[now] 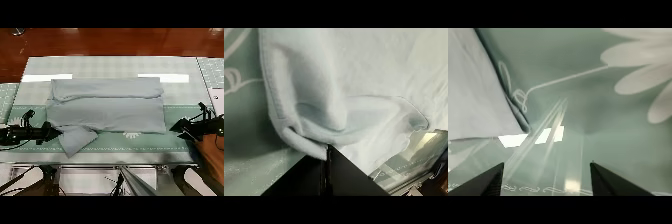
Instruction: Fold the shirts.
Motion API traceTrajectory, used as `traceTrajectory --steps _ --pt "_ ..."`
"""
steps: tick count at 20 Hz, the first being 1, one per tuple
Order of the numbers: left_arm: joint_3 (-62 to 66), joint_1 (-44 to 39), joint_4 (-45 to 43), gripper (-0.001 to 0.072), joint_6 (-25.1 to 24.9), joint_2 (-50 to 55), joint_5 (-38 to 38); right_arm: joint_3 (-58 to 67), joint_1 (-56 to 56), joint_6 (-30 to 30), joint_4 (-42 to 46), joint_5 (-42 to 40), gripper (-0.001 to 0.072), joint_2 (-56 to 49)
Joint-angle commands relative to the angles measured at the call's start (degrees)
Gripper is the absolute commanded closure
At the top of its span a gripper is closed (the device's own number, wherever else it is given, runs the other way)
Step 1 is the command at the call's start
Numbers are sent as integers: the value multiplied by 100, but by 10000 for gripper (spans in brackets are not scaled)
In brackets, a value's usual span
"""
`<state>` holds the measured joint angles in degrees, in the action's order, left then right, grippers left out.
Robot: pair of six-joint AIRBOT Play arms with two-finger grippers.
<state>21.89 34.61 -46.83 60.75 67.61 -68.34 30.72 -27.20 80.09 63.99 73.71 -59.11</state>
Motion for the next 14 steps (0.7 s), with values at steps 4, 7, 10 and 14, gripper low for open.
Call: traceTrajectory --steps 4,7,10,14 --pt "4 0 22 683 -7 -4 -46 -57 136 44 -13 31 89 -37" --pt "4 0 22 683 -7 -4 -46 -57 136 -225 -542 -127 89 -409" --pt "4 0 22 683 -7 -4 -66 -55 136 -566 -1276 -422 89 -841" --pt "4 0 22 683 -7 -4 -61 -46 258 -798 -1993 -686 89 -1296"
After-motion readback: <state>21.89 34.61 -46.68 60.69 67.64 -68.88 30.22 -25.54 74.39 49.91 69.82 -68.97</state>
